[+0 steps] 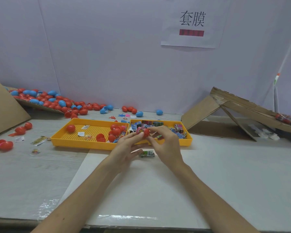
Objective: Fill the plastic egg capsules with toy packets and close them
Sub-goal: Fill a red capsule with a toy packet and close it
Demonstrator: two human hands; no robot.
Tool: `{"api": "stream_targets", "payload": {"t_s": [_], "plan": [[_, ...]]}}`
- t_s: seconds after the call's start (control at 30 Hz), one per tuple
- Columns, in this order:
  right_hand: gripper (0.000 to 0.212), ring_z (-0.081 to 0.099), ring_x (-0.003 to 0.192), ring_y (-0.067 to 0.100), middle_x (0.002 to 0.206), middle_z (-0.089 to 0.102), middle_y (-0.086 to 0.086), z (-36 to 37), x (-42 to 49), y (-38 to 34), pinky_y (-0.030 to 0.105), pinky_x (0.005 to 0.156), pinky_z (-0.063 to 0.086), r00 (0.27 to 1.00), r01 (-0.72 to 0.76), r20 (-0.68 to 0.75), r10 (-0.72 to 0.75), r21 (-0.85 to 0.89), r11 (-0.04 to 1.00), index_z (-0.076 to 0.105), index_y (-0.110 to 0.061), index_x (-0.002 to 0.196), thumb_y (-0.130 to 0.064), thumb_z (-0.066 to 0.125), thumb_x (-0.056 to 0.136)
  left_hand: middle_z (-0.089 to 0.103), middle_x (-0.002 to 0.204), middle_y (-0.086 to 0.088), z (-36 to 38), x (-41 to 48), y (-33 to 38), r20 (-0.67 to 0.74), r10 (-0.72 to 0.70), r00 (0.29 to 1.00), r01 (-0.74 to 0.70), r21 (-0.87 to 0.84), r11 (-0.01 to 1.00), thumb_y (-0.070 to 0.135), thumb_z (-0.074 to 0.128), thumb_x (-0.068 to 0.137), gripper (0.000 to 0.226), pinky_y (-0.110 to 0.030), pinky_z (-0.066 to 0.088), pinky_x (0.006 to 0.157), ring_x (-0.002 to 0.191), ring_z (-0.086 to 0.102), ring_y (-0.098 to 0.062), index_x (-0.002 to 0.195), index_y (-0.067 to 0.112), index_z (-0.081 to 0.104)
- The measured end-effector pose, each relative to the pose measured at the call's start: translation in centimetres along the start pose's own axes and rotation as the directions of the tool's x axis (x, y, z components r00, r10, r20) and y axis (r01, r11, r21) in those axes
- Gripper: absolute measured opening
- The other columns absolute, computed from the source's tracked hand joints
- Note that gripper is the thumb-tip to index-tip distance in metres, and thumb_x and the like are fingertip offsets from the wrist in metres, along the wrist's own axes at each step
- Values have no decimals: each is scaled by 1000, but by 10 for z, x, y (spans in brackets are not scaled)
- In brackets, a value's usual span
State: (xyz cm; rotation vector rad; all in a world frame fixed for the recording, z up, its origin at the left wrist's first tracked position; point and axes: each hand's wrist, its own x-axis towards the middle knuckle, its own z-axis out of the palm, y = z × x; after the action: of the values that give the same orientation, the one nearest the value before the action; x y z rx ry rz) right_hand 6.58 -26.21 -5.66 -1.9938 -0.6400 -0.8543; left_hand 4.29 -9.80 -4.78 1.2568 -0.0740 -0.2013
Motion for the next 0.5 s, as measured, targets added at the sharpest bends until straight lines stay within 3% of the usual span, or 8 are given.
{"api": "stream_targets", "payload": {"t_s": [0.17,0.3,0.43,0.5], "plan": [[39,65,94,9,107,67,-6,0,1,-2,22,80,55,996,-1,93,-7,82,997,70,-15,126,-5,71,88,73,118,-8,0,0,0,47,-14,999,15,-23,1000,23,71,92,29,-37,46,99,103,72,-19,120,15,69],[40,66,97,11,110,70,-5,-1,1,-4,26,83,56,994,-27,108,12,137,990,71,-17,124,-7,76,85,72,120,-13,1,-2,1,99,-18,995,17,11,1000,30,71,91,38,-42,50,101,108,71,-21,125,14,67],[34,69,93,12,100,73,-8,-2,4,-4,28,79,57,980,-180,124,152,257,950,76,-19,111,-14,84,79,75,115,-4,1,-4,4,131,-62,990,64,-12,998,44,61,96,30,-34,47,94,110,71,-18,111,26,79],[32,70,90,13,96,74,-9,-3,6,-4,29,77,58,957,-280,171,234,332,901,77,-21,106,-15,87,76,75,109,-2,2,-4,4,114,-89,990,91,-12,996,47,59,96,29,-33,46,92,100,72,-14,103,30,81]]}}
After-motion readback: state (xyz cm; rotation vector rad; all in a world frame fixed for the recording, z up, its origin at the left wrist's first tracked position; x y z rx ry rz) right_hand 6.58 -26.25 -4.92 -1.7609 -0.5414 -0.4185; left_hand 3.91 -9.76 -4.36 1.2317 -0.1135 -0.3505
